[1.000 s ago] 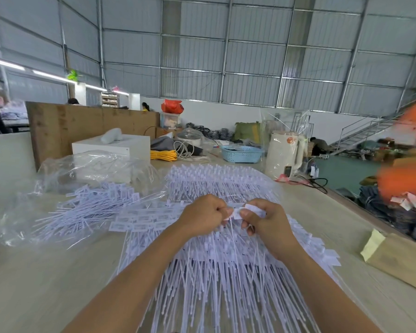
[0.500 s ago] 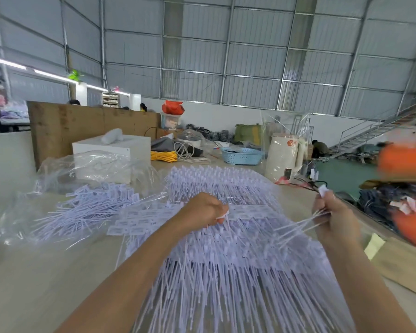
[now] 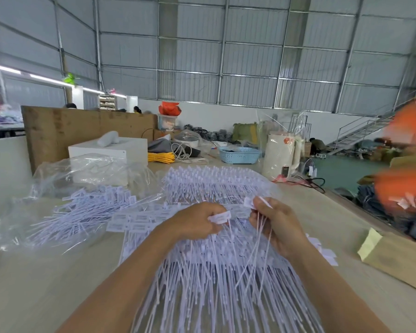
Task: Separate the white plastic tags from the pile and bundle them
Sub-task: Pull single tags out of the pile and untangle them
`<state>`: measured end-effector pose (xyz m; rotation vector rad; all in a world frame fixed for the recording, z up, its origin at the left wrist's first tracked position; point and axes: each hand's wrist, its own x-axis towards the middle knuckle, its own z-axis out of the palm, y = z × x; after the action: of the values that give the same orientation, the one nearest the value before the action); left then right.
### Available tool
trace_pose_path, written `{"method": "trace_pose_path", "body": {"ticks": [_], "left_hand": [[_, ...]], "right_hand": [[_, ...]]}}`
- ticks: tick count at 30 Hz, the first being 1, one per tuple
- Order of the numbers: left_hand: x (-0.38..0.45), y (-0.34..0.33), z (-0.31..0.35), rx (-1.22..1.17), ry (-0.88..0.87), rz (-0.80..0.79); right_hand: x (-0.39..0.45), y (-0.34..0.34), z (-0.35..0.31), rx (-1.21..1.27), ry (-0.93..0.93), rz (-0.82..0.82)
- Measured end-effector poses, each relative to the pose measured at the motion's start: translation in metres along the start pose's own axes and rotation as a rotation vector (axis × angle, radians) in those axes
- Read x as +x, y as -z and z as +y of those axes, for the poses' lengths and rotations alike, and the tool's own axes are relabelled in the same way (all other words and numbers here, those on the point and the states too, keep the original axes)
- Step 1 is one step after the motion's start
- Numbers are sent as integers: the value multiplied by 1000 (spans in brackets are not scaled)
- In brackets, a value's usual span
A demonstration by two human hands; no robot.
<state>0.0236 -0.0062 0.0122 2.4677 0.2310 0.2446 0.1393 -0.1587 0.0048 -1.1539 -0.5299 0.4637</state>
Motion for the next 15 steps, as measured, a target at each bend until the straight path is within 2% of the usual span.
{"method": "trace_pose_path", "body": {"ticks": [4, 6, 8, 15], "left_hand": [[0, 0, 6, 293, 38, 67], [-1, -1, 9, 351, 19, 110], [-1, -1, 10, 349, -14, 132], [3, 1, 8, 169, -32, 222]], "right_hand": [[-1, -9, 11, -155, 30, -107], [-2, -16, 17, -301, 103, -143], [-2, -21, 20, -394, 161, -143], [2, -23, 18, -396, 163, -123]]}}
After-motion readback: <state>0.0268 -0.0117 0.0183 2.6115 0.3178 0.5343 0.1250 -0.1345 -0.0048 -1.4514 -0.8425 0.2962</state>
